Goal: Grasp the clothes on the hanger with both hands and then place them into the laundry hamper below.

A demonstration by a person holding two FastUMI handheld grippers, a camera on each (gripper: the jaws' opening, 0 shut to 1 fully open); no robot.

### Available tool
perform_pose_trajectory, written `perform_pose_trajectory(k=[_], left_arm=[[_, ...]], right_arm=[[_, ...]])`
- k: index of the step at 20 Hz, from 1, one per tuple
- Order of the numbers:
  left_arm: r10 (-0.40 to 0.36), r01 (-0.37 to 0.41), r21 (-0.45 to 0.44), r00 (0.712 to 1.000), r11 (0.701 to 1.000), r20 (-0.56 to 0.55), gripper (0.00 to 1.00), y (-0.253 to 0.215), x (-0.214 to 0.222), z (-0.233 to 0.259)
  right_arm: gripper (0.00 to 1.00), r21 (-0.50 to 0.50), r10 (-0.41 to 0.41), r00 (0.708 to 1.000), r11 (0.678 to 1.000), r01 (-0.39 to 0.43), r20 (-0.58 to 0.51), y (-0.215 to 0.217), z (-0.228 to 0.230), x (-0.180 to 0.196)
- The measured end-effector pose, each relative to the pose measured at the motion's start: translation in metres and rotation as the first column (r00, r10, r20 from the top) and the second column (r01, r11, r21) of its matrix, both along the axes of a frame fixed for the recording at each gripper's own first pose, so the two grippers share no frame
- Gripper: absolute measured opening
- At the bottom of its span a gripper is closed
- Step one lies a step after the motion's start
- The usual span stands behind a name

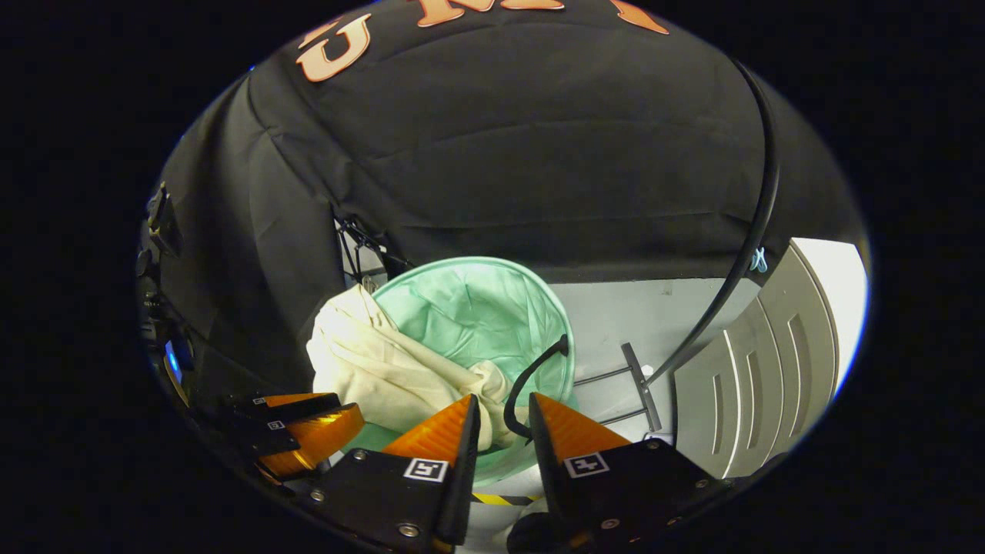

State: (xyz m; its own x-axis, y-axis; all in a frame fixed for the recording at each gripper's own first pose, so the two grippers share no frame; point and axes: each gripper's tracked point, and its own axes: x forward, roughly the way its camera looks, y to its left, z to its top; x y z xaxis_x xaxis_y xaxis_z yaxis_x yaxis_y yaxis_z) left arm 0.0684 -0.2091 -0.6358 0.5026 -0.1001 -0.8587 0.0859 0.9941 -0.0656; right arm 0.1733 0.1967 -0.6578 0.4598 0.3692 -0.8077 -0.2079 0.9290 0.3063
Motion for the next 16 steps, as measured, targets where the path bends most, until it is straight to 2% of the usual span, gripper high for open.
perform_pose_trajectory(k=[1,2,3,4,5,7,11,14,16], left_arm=[[-0.005,0.005,0.009,1.000,1.000,0.025,0.54,0.001,0.003,0.013],[-0.011,0.011,0.015,0.999,1.000,0.050,0.67,0.001,0.006,0.024],[-0.015,0.013,0.026,0.997,1.000,0.077,0.79,0.003,0.009,0.036],[-0.014,0.011,0.034,0.995,0.999,0.103,0.92,0.004,0.014,0.050],[-0.013,0.008,0.040,0.992,0.999,0.129,0.99,0.005,0.017,0.059],[-0.007,-0.002,0.051,0.983,0.999,0.182,0.98,0.007,0.024,0.085],[0.006,-0.023,0.050,0.948,0.998,0.318,0.98,0.010,0.042,0.159],[-0.020,-0.034,0.113,0.895,0.993,0.446,0.98,0.020,0.050,0.221],[-0.028,-0.040,0.118,0.851,0.992,0.525,0.97,0.016,0.051,0.265]], right_arm=[[0.38,0.005,-0.010,1.000,1.000,0.010,0.004,-0.001,0.006,0.000],[0.53,0.008,-0.016,1.000,1.000,0.016,0.009,-0.002,0.011,0.000],[0.55,0.010,-0.021,1.000,1.000,0.021,0.018,-0.001,0.018,-0.001],[0.71,0.012,-0.024,0.999,1.000,0.024,0.032,-0.001,0.027,0.001],[0.87,0.014,-0.026,0.998,1.000,0.025,0.050,-0.001,0.036,0.003],[0.93,0.032,-0.038,0.996,0.999,0.035,0.085,-0.002,0.058,0.006],[0.94,0.054,-0.065,0.982,0.997,0.056,0.175,-0.015,0.111,0.013],[0.94,0.041,-0.074,0.965,0.997,0.066,0.253,-0.032,0.154,0.016],[0.94,-0.006,-0.062,0.935,0.998,0.069,0.348,-0.048,0.187,0.024]])
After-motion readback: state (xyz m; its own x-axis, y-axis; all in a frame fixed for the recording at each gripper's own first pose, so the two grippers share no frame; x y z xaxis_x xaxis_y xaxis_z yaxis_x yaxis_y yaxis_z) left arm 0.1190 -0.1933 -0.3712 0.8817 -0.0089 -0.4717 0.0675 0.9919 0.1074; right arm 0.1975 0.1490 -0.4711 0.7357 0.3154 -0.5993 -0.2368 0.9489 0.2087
